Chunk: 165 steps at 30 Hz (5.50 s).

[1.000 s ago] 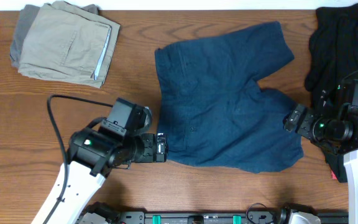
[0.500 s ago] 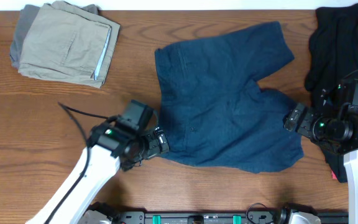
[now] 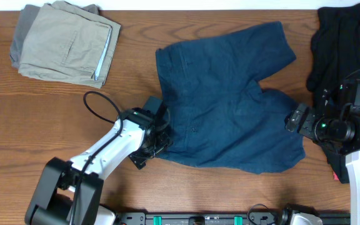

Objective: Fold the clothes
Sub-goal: 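Move the left gripper to the shorts' left edge and grasp it, then grasp the shorts' lower right corner with the right gripper, then lift the shorts' bottom edge with both grippers and fold it upward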

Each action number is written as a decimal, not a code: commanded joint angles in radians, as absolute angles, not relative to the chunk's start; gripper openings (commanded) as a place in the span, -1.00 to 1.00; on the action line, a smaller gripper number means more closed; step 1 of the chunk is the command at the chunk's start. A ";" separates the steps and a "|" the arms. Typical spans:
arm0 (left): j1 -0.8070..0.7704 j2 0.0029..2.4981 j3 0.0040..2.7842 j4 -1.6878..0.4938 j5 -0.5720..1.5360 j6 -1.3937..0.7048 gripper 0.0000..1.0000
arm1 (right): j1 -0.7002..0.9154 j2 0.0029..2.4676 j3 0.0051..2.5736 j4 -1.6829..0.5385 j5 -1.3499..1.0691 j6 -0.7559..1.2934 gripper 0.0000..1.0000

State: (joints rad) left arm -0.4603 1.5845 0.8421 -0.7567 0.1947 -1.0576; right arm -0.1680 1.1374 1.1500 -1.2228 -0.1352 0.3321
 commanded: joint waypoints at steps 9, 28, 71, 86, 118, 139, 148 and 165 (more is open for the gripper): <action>-0.526 1.647 0.838 -0.679 0.205 -1.076 0.38 | -0.178 1.126 1.151 -1.239 -0.123 0.316 0.99; -0.480 1.564 0.886 -0.751 0.122 -1.029 -0.88 | -0.178 1.134 1.144 -1.283 -0.060 0.352 0.99; -0.336 1.451 0.889 -0.805 0.092 -0.954 -0.88 | 0.027 1.220 0.596 -0.998 -0.035 0.878 0.98; -0.336 1.451 0.889 -0.804 0.092 -0.954 -0.88 | 0.028 1.304 0.527 -0.874 -0.117 0.875 0.81; -0.338 1.027 1.254 -1.111 0.137 -0.731 -0.88 | 0.025 1.162 1.158 -1.374 0.172 0.762 -0.97; -0.338 1.040 2.258 -1.511 0.119 -0.610 -0.88 | 0.025 1.057 2.191 -1.697 0.162 0.552 -0.98; -0.338 1.129 2.326 -1.484 -0.158 -0.610 -0.88 | 0.025 1.155 2.312 -1.653 0.208 0.551 -0.99; -0.264 1.791 2.326 -1.355 -0.372 -0.610 -0.88 | 0.025 1.748 2.312 -1.390 0.303 0.552 -0.98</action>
